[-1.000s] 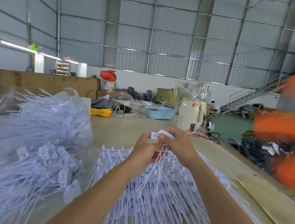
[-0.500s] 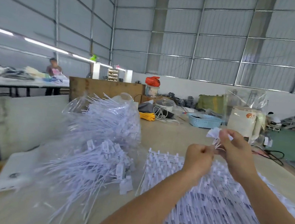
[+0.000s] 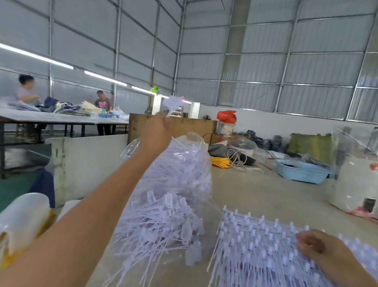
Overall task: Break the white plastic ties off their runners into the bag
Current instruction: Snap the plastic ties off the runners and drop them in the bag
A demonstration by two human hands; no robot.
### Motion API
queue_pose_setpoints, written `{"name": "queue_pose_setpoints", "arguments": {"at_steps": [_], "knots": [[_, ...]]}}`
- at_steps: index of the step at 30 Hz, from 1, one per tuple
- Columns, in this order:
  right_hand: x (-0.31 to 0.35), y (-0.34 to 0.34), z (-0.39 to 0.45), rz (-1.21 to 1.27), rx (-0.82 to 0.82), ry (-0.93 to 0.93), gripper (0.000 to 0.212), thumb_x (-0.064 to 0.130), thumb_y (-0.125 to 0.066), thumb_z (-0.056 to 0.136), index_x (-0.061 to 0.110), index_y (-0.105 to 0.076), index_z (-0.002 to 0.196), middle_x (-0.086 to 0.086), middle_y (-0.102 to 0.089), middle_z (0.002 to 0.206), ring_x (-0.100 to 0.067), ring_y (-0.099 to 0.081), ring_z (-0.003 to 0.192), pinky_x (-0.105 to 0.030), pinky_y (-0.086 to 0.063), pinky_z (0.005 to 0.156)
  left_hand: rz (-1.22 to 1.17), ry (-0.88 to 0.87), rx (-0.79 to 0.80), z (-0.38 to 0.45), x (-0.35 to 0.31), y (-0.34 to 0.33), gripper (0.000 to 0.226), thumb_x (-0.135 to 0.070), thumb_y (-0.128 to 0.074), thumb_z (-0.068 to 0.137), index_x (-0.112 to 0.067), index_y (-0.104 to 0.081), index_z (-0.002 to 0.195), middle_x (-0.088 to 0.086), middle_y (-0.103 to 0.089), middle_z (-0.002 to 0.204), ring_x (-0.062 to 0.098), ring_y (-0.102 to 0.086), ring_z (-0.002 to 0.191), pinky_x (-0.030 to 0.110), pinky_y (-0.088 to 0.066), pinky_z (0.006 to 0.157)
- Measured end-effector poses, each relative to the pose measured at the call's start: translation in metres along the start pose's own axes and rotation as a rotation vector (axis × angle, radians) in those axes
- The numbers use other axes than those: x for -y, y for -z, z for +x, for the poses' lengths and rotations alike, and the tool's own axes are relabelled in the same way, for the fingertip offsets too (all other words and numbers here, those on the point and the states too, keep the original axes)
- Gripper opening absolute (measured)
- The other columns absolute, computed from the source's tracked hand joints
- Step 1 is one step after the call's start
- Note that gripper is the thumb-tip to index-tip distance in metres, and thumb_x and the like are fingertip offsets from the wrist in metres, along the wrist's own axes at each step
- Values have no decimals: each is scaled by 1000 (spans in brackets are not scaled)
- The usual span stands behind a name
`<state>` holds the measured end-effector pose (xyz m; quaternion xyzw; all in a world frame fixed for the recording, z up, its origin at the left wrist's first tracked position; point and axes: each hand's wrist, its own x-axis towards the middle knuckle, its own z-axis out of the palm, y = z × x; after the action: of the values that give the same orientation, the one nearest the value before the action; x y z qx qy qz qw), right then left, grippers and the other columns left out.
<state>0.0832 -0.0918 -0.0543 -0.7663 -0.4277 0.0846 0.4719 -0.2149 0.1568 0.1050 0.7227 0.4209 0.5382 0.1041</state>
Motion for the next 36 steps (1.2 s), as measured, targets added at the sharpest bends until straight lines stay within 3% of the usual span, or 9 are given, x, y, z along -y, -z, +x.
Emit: {"name": "queue_pose_setpoints", "arguments": {"at_steps": [4, 7, 11, 15, 21, 23, 27, 30, 36], "knots": [[5, 1, -3, -64, 8, 28, 19, 1, -71, 78, 18, -65, 75, -9, -70, 78, -12, -62, 59, -11, -45, 61, 414, 62, 451, -14, 37, -9, 28, -6, -44, 95, 1, -58, 118, 19, -61, 119, 34, -57, 110, 38, -47, 93], [9, 5, -3, -126, 28, 40, 19, 0, -72, 77, 18, -64, 76, -10, -68, 80, -5, -61, 58, -14, -45, 62, 550, -51, 635, -60, 45, -22, 23, -8, -42, 94, 0, -59, 108, 17, -63, 114, 31, -60, 106, 34, -47, 84], [25, 4, 2, -240, 74, 91, 13, 5, -71, 79, 16, -64, 79, -5, -65, 81, -8, -54, 57, -12, -42, 58, 731, -191, 672, -121, 50, -34, 25, -5, -41, 91, -5, -52, 113, 10, -62, 113, 28, -62, 103, 30, -39, 71], [36, -4, 2, -344, 100, 141, 10, 12, -72, 81, 19, -64, 80, 0, -64, 83, -6, -54, 66, -13, -42, 58, 653, -194, 589, -126, 58, -30, 26, -2, -40, 92, -5, -47, 117, 13, -62, 112, 30, -61, 103, 32, -44, 76], [34, -5, -7, -376, 103, 124, 6, 18, -71, 81, 20, -65, 82, 3, -66, 86, -3, -58, 66, -14, -41, 60, -109, -200, -202, -90, 56, 1, 16, 6, -41, 93, -3, -54, 89, 6, -51, 85, 23, -50, 71, 28, -34, 62], [34, -4, -9, -375, 100, 118, 5, 17, -71, 81, 18, -66, 84, 1, -66, 87, -6, -59, 68, -17, -41, 62, -171, -408, -30, -95, 58, 4, 31, 10, -43, 90, -18, -48, 77, -9, -46, 72, 5, -48, 62, 16, -34, 57], [35, -5, -11, -382, 113, 117, 7, 15, -69, 83, 15, -67, 90, -1, -66, 90, -8, -59, 71, -19, -42, 66, 122, -434, 802, -106, 77, -18, 33, 13, -42, 79, -17, -52, 68, -3, -55, 77, 11, -52, 75, 24, -41, 68], [35, -4, -14, -393, 119, 122, 5, 16, -68, 84, 17, -67, 90, 1, -67, 89, -6, -59, 70, -11, -41, 61, 279, -332, 650, -82, 101, -29, 24, 12, -42, 82, 3, -60, 95, 11, -61, 98, 22, -56, 96, 25, -37, 77], [32, -1, -16, -380, 131, 115, 5, 20, -67, 85, 22, -65, 88, 6, -66, 87, -4, -61, 71, -10, -44, 59, 600, -309, 534, -49, 126, -44, 28, -1, -39, 95, -3, -58, 114, 11, -59, 120, 23, -55, 113, 24, -39, 88]]}}
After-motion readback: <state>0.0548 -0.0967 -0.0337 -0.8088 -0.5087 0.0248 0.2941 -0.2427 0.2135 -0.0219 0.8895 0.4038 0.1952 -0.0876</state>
